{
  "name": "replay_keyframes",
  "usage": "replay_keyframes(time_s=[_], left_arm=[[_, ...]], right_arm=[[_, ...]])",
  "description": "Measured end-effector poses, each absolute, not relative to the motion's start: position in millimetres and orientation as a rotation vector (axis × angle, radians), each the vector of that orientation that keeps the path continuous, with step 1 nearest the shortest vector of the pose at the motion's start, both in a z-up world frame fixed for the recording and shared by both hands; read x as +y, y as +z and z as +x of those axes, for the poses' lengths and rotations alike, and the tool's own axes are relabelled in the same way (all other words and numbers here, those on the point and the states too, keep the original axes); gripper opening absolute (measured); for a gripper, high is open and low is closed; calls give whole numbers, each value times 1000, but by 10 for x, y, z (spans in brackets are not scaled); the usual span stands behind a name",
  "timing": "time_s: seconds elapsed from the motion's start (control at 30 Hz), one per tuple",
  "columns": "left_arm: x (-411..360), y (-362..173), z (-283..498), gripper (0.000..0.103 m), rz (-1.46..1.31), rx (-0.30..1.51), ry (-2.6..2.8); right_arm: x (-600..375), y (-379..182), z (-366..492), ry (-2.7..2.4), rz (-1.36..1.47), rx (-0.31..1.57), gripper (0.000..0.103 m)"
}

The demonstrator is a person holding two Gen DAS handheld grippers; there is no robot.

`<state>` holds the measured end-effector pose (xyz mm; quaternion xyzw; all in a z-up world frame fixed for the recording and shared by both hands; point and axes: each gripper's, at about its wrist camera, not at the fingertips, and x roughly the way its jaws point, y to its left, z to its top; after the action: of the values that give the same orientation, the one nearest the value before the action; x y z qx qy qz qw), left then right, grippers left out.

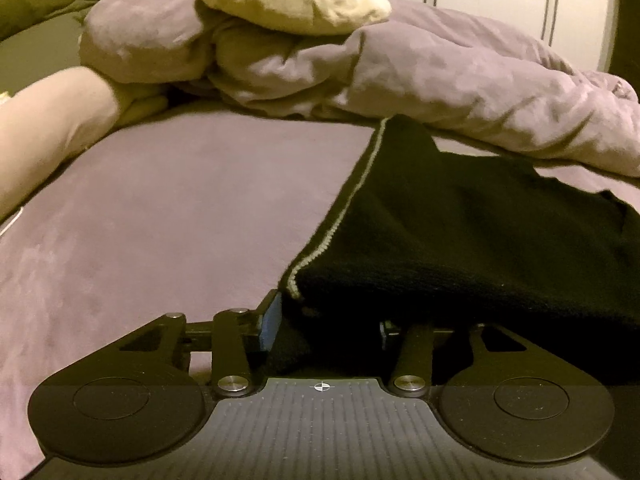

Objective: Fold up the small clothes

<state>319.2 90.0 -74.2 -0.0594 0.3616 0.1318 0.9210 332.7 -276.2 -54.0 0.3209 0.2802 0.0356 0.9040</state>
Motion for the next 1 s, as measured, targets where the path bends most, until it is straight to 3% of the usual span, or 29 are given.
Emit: replay_keyframes(time_s=[0.13,0.3,0.53,0.63,0.8,1.0], left_arm=[[940,-680,3155,36,-161,698,308],[884,-624,3125,35,-181,663,283],[643,-771,3143,40,-69,736,258],[665,-785,3130,46,-59,741,252],[680,-794,3133,46,-72,747,262],[812,-796,3133,49,-120,759,272]], right_arm=[[-2679,-97,3245,120,584,404,12],[-2850,132,3021,121,564,208,12],[-3141,-723,3140,-58,533,559,15],[-3252,-856,3054,-52,630,533,17],[-3299,-830,3166,-38,683,538,22],[-3305,-805,3211,-16,636,564,19]])
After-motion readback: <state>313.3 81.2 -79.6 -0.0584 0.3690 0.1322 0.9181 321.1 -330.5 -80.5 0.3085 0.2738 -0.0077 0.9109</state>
